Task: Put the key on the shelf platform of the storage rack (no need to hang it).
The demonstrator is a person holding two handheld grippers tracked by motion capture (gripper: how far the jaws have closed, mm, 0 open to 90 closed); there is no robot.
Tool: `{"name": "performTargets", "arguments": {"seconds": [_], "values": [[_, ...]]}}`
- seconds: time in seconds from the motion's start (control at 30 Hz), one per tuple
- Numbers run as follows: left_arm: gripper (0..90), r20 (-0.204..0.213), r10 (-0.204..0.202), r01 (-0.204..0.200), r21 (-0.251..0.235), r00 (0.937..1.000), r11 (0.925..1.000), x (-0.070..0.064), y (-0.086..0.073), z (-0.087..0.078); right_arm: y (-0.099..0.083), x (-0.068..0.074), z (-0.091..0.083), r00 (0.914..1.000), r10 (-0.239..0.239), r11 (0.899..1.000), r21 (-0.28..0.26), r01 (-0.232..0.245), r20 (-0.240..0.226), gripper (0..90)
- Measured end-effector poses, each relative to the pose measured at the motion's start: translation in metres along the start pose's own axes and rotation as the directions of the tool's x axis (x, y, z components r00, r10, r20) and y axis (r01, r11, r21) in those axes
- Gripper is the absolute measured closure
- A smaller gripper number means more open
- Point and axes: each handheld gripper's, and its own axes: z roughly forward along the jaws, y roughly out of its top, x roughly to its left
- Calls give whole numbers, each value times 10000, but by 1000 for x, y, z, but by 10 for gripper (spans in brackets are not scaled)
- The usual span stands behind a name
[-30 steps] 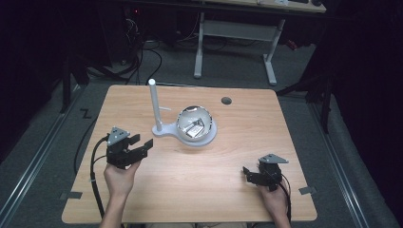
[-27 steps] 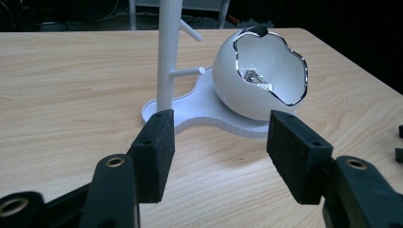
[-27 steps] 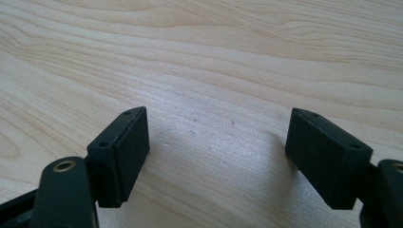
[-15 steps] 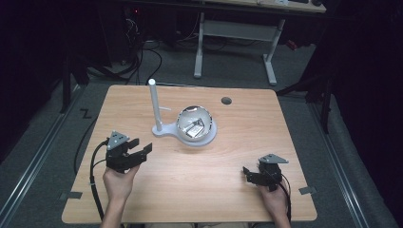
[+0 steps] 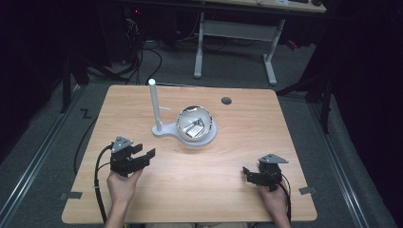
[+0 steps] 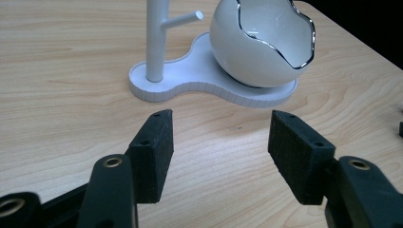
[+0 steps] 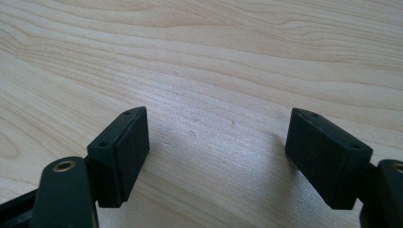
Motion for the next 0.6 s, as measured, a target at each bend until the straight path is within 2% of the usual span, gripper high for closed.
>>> {"name": "performTargets", "arguments": {"seconds": [0.23, 0.3, 0.37, 0.47, 0.53, 0.6], "values": [[413, -216, 134, -130, 165, 9997, 9998, 5, -10, 5, 0, 0, 0, 10000, -5, 10000, -1, 5, 0, 230], [413, -369, -69, 75, 177, 9993, 9998, 5, -13, 6, 0, 0, 0, 10000, -5, 10000, -2, 5, 1, 230], [413, -335, -31, 42, 324, 9994, 9995, 8, -13, 7, 0, 0, 0, 10000, -7, 10000, -3, 7, 1, 230], [411, -458, -267, 289, 490, 9986, 9984, 9, -18, 9, 0, 0, 0, 10000, -2, 10000, -1, 2, -1, 230], [412, -469, -136, 165, 619, 9988, 9979, 12, -21, 11, 0, 0, 0, 10000, 4, 10000, -4, -4, 5, 230], [411, -682, -291, 334, 628, 9972, 9975, 13, -25, 13, 0, 0, 0, 10000, 3, 10000, -5, -3, 5, 230]]}}
